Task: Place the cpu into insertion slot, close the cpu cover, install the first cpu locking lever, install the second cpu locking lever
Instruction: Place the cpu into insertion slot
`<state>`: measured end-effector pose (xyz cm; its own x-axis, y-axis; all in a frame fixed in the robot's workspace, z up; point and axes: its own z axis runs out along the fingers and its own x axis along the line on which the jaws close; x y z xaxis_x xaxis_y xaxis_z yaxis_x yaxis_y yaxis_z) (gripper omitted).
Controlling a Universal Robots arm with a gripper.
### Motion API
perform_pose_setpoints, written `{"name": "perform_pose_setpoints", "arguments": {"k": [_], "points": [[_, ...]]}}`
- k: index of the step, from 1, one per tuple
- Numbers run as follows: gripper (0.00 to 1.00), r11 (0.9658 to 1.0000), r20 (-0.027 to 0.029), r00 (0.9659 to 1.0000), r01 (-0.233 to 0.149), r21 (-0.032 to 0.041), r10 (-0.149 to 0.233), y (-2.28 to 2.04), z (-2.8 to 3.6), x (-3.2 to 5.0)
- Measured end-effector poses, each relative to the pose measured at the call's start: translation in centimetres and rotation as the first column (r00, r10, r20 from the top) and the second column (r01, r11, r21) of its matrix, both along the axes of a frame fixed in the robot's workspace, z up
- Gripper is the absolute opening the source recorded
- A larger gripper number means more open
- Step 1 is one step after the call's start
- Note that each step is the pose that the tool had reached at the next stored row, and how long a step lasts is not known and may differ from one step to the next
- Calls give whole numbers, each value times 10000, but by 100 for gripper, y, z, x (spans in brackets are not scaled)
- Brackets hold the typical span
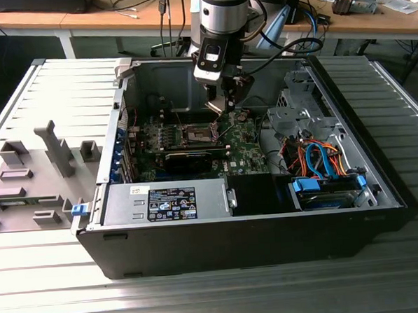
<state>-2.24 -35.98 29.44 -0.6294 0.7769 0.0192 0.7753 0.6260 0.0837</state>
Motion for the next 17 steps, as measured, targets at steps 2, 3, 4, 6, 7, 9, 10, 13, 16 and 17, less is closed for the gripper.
{"name": "perform_pose_setpoints", "arguments": {"k": [2, 3, 4, 6, 7, 9, 10, 13, 16, 17], "points": [[54, 10000, 0, 10000, 15, -1, -15, 0, 0, 0], [54, 10000, 0, 10000, 21, 0, -21, 0, 0, 0], [54, 10000, 0, 10000, 28, 0, -28, 0, 0, 0], [54, 10000, 0, 10000, 40, 0, -40, 0, 0, 0], [54, 10000, 0, 10000, 46, 0, -46, 0, 0, 0], [54, 10000, 0, 10000, 62, 0, -62, 0, 0, 0], [54, 10000, 0, 10000, 69, 0, -69, 0, 0, 0], [54, 10000, 0, 10000, 86, -1, -86, 0, 0, 0], [54, 9999, 0, 9999, 109, 0, -109, 0, 0, 0], [54, 9999, 0, 9999, 121, 0, -121, 0, 0, 0]]}}
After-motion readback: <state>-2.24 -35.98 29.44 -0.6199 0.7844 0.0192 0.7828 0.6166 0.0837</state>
